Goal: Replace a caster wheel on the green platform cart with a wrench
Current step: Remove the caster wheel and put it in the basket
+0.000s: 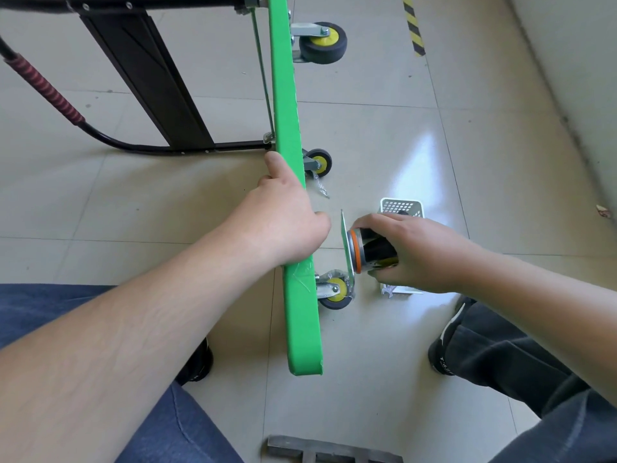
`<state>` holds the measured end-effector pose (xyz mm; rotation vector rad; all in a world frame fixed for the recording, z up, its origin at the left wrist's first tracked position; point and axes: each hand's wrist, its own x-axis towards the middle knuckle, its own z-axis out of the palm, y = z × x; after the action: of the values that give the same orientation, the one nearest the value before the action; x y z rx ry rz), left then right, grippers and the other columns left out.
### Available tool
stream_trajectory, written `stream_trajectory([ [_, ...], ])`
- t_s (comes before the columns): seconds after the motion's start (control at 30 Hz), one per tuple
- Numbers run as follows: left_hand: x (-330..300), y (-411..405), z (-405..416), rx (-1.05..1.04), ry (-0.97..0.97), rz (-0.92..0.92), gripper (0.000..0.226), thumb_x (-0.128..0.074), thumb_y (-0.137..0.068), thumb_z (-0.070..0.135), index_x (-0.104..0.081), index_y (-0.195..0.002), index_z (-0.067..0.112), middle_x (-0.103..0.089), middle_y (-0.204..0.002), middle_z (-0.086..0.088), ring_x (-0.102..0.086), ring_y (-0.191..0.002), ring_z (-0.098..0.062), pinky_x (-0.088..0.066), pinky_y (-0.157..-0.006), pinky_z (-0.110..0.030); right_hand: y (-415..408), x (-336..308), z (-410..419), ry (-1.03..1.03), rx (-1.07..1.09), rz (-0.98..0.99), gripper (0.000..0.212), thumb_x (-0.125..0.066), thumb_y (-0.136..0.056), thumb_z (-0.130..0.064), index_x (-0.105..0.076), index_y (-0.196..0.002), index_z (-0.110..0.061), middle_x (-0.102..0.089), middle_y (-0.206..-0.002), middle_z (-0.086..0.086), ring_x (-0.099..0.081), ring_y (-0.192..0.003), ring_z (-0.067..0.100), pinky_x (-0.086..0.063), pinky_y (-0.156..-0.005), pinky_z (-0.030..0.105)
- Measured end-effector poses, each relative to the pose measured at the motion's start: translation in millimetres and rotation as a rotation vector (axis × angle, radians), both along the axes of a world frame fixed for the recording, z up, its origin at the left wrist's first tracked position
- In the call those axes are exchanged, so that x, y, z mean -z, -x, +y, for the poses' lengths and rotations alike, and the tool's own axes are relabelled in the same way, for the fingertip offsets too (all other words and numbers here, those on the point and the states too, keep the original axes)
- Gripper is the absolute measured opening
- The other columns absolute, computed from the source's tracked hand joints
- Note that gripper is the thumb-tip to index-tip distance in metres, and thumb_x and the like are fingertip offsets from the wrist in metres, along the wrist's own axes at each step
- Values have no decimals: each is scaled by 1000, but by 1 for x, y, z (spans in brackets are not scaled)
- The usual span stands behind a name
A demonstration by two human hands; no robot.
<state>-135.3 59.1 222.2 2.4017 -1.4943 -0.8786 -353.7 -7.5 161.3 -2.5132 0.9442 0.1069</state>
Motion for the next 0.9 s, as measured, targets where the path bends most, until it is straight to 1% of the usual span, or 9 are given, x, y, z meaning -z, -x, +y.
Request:
stream_trajectory([
  [0.07, 0, 0, 0, 1, -3, -3, 93, -55, -97, 36, 6, -156, -1, -54, -113, -14, -53, -84, -29, -25, -48, -31, 6, -4, -6, 32, 47, 73, 57, -70, -78, -34, -42, -128, -38, -62, -112, -17, -58, -91, 16, -51, -70, 28],
  [0.13, -1, 0, 1, -1, -8, -7, 90, -55, -97, 35, 3, -156, 0, -55, -112, -14, -52, -81, -29, -25, -48, -31, 13, -5, -14, 103, 39, 150, 53, -68, -78, -37, -41, -123, -38, -64, -108, -13, -60, -91, 20, -54, -67, 34],
  [0.27, -1, 0, 1, 4, -8, -12, 91, -56, -97, 36, 4, -156, 1, -55, -111, -14, -52, -84, -31, -25, -48, -32, 25, -6, -33, 272, -84, 315, 51, -65, -81, -42, -45, -127, -37, -61, -110, -14, -56, -86, 19, -36, -55, 27],
  [0.37, -2, 1, 1, 2, -14, -16, 93, -57, -97, 36, 6, -157, 2, -55, -106, -13, -51, -79, -28, -25, -47, -32, 35, -1, -47, 325, -152, 415, 48, -63, -83, -47, -49, -128, -40, -63, -110, -16, -62, -94, 19, -37, -63, 27],
  [0.47, -2, 2, 1, 0, -19, -24, 90, -57, -96, 37, 2, -156, 3, -56, -104, -12, -49, -71, -24, -25, -47, -32, 45, 9, -60, 324, -154, 541, 41, -62, -85, -47, -52, -124, -37, -61, -100, -15, -62, -91, 18, -39, -62, 27],
  [0.57, -4, 3, 1, 6, -24, -34, 89, -57, -96, 37, 0, -155, 3, -57, -102, -13, -49, -71, -26, -25, -47, -32, 53, 22, -70, 271, -68, 651, 37, -61, -84, -45, -51, -116, -29, -60, -90, -10, -63, -83, 21, -48, -60, 28],
  [0.67, -3, 3, 2, 14, -23, -57, 90, -57, -96, 38, 0, -156, 3, -55, -101, -13, -47, -67, -24, -25, -47, -32, 59, 42, -79, 204, 61, 737, 28, -62, -82, -43, -48, -98, -25, -58, -82, -6, -60, -71, 17, -55, -62, 30],
  [0.77, -3, 4, 2, 16, -26, -61, 88, -57, -96, 38, -1, -155, 5, -53, -95, -11, -44, -62, -16, -24, -47, -32, 64, 61, -85, 114, 173, 796, 27, -68, -76, -39, -54, -92, -22, -59, -82, -3, -60, -68, 17, -52, -59, 29],
  [0.9, -5, 5, 3, 0, -24, -82, 78, -58, -95, 40, -10, -149, 9, -48, -83, -8, -42, -59, -16, -22, -46, -32, 66, 87, -92, -26, 317, 786, 31, -68, -69, -45, -58, -80, -17, -64, -75, 2, -62, -65, 21, -48, -55, 26],
])
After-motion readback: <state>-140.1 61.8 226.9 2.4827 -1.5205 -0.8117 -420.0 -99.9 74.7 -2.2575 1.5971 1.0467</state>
